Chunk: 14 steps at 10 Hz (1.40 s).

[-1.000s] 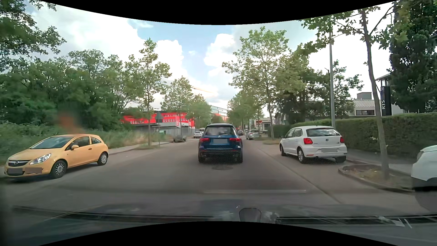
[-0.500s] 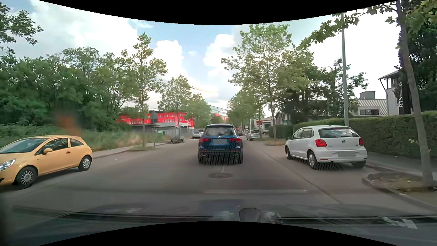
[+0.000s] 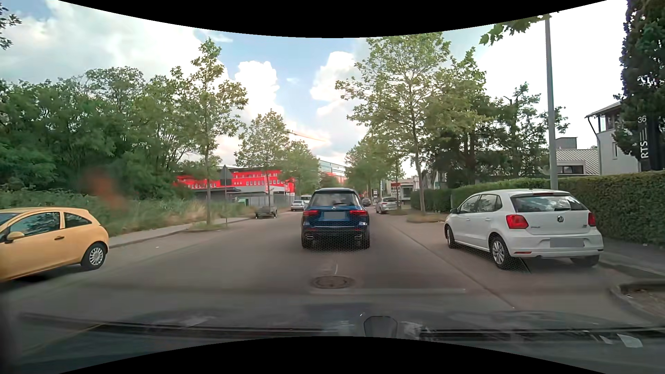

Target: Follow the waypoints while adhering to traffic rules and regulations

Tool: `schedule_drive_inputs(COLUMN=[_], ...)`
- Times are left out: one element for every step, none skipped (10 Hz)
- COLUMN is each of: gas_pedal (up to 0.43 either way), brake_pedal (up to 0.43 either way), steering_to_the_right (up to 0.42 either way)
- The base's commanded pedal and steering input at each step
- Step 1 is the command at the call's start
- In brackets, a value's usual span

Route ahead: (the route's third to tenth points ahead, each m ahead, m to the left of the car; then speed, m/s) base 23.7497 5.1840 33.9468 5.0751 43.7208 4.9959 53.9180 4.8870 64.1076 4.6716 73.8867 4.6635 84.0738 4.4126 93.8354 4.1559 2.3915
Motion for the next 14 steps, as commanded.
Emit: schedule_drive_inputs(gas_pedal=[0.000,0.000,0.000,0.000,0.000,0.000,0.000,0.000,0.000,0.000,0.000,0.000,0.000,0.000], brake_pedal=[0.000,0.000,0.000,0.000,0.000,0.000,0.000,0.000,0.000,0.000,0.000,0.000,0.000,0.000], steering_to_the_right=[0.000,0.000,0.000,0.000,0.000,0.000,0.000,0.000,0.000,0.000,0.000,0.000,0.000,0.000])
